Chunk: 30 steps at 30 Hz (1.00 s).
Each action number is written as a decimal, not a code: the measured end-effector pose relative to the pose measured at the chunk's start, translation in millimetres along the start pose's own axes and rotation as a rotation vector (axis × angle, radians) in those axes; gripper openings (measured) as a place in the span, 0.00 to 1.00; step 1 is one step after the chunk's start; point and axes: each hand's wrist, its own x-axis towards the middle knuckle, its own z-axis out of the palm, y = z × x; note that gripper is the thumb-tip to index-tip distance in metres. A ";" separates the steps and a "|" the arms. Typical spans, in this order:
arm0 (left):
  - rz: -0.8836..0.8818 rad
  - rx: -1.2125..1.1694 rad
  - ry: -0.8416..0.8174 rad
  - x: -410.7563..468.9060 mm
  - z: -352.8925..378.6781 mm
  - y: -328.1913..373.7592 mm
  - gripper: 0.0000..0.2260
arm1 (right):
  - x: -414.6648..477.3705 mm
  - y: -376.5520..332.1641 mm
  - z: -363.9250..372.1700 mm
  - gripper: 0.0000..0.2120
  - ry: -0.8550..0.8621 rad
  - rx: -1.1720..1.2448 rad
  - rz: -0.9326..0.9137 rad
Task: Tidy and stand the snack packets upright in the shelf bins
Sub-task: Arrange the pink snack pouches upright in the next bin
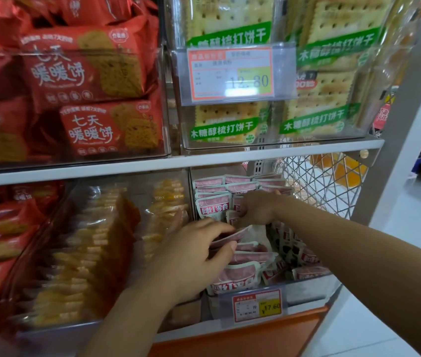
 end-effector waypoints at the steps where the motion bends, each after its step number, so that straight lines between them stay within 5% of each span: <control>1: 0.000 0.008 -0.005 0.4 -0.2 -0.7 0.16 | -3.3 0.4 -4.2 0.21 0.070 0.058 -0.014; 6: 0.015 0.007 -0.038 -2.1 -1.2 0.0 0.17 | -48.7 12.3 -6.7 0.14 0.565 0.465 0.055; 13: 0.003 -0.031 -0.046 5.8 -2.4 10.2 0.16 | -147.0 27.5 28.0 0.08 0.962 0.752 0.077; 18: -0.008 -0.104 -0.047 42.1 -9.1 34.3 0.10 | -170.4 37.8 29.1 0.04 1.093 0.866 -0.009; 25: -0.152 0.164 -0.559 130.3 9.1 38.7 0.14 | -170.3 56.5 31.8 0.07 1.125 0.851 -0.025; 30: -0.253 0.349 -0.719 152.3 38.9 30.6 0.23 | -169.5 67.4 40.1 0.07 1.100 0.801 -0.032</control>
